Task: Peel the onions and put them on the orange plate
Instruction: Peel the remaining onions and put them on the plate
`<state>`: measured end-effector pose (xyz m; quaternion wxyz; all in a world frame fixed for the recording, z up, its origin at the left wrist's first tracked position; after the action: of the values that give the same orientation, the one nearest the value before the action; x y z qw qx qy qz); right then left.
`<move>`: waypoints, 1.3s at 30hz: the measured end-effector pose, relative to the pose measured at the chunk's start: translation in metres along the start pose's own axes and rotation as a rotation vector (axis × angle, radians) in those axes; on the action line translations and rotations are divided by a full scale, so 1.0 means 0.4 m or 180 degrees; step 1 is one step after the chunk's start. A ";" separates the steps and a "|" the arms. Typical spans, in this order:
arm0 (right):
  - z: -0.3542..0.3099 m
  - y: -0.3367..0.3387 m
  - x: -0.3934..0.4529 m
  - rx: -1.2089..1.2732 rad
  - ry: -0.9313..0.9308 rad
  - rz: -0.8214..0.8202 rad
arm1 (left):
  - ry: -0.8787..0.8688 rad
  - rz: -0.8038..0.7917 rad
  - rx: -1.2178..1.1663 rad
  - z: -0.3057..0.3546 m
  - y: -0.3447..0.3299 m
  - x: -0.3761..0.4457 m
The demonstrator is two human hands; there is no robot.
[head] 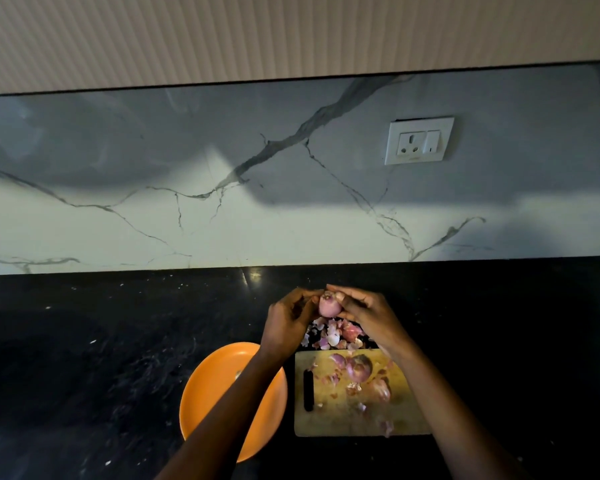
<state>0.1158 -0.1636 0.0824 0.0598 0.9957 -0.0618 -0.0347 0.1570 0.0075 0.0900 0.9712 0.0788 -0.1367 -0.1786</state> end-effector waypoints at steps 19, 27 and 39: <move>-0.017 -0.015 -0.009 0.0119 -0.0033 -0.0084 | 0.0337 0.0821 -0.0549 -0.014 -0.036 0.008; -0.023 -0.014 -0.009 0.0127 0.0104 -0.0076 | 0.0358 0.0957 -0.0466 0.005 -0.024 0.014; -0.012 0.004 -0.009 0.0659 0.0127 -0.0020 | 0.0765 0.1168 -0.0476 -0.032 -0.007 0.020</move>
<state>0.1125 -0.1642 0.0876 -0.0423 0.9972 -0.0608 -0.0084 0.1670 0.0034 0.0790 0.9998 0.0011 -0.0184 0.0021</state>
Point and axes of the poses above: each hand's wrist, its own x-axis towards the middle knuckle, its own y-axis out of the back of the hand, z = x × y, the point moved 4 cm from there along x, towards the middle knuckle, and after that the axes turned 9 degrees about -x, right-handed, at the moved point
